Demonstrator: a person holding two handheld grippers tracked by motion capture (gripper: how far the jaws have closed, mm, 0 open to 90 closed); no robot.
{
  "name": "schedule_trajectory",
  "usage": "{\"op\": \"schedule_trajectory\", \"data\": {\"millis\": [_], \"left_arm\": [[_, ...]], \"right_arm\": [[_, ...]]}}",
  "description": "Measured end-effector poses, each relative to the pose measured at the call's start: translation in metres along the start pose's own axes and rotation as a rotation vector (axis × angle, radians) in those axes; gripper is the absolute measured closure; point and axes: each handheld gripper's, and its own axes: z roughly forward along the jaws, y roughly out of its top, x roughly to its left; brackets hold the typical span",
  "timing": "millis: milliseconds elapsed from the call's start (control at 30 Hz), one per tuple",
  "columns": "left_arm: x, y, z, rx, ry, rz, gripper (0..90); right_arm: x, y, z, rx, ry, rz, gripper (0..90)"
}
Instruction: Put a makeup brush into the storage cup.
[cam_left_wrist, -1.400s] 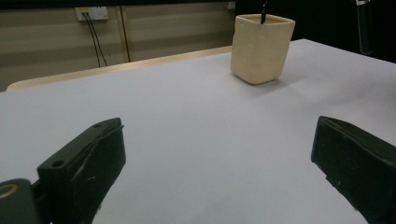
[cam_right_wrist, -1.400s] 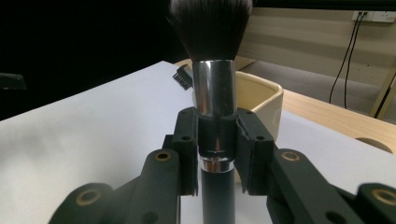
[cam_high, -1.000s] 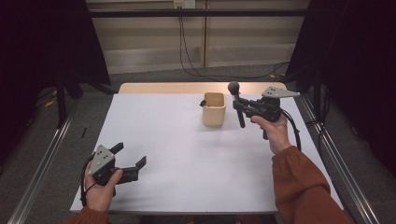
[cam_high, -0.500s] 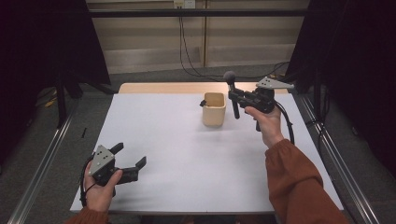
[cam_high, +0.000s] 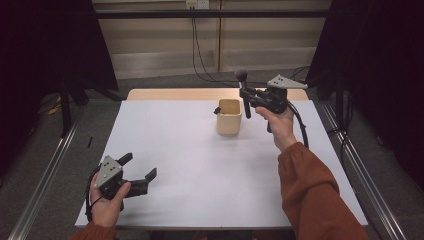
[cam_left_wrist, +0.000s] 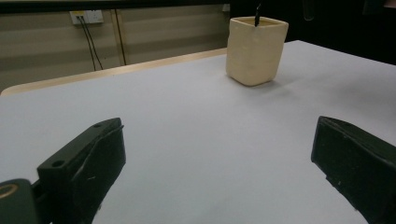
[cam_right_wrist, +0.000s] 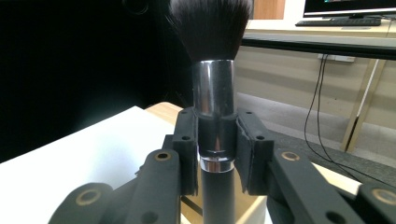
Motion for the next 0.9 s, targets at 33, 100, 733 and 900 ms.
{"op": "schedule_trajectory", "data": {"millis": [33, 100, 733, 900], "left_arm": [[0.000, 0.000, 0.000, 0.000, -0.001, 0.002, 3.1], [0.000, 0.000, 0.000, 0.001, 0.000, 0.004, 3.1], [0.001, 0.001, 0.000, -0.003, 0.001, 0.004, 3.1], [0.002, 0.001, 0.000, -0.006, 0.007, 0.003, 3.1]], "right_arm": [[0.000, -0.001, 0.002, 0.003, -0.006, -0.003, 73.1], [0.001, -0.001, 0.007, 0.007, -0.005, -0.003, 73.1], [-0.001, -0.003, 0.037, -0.022, -0.031, 0.013, 73.0], [0.000, -0.006, 0.040, -0.009, -0.031, 0.004, 73.0]]}}
